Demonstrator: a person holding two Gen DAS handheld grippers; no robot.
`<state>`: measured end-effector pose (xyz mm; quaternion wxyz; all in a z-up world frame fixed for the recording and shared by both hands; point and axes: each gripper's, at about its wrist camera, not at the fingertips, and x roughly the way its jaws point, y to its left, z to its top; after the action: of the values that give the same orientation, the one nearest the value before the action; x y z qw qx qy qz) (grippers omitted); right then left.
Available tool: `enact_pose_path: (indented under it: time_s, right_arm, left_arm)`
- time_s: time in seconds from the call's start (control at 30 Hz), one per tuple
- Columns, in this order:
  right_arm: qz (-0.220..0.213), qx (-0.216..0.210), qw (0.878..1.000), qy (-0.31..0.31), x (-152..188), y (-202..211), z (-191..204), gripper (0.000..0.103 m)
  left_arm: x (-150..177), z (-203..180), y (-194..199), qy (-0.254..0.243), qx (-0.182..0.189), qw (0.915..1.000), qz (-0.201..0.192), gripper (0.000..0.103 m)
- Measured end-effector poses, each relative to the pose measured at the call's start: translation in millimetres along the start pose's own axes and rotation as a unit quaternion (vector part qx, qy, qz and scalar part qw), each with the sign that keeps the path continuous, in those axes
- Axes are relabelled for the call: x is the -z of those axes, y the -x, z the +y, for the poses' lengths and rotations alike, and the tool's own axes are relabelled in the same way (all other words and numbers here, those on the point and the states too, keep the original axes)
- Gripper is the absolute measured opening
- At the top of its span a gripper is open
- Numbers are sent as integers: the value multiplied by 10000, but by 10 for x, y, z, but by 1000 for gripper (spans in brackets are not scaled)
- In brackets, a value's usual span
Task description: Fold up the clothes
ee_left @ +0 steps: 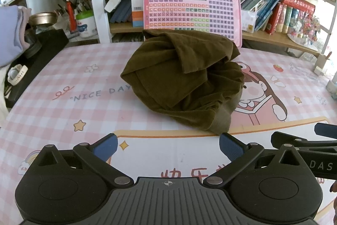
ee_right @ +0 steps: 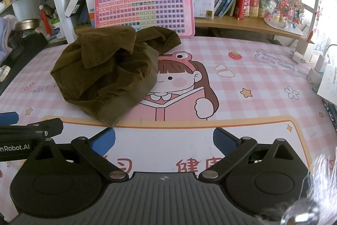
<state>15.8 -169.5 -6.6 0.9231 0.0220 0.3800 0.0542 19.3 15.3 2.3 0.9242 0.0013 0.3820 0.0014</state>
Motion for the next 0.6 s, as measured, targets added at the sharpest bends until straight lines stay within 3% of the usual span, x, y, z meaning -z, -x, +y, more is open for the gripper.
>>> enact_pose_path:
  time_s: [0.6]
  right_arm:
    - [36,14,10000,13,-19,-34,-15,100]
  left_arm:
    - [-18,-15,-51,-1,2,10000,27,103]
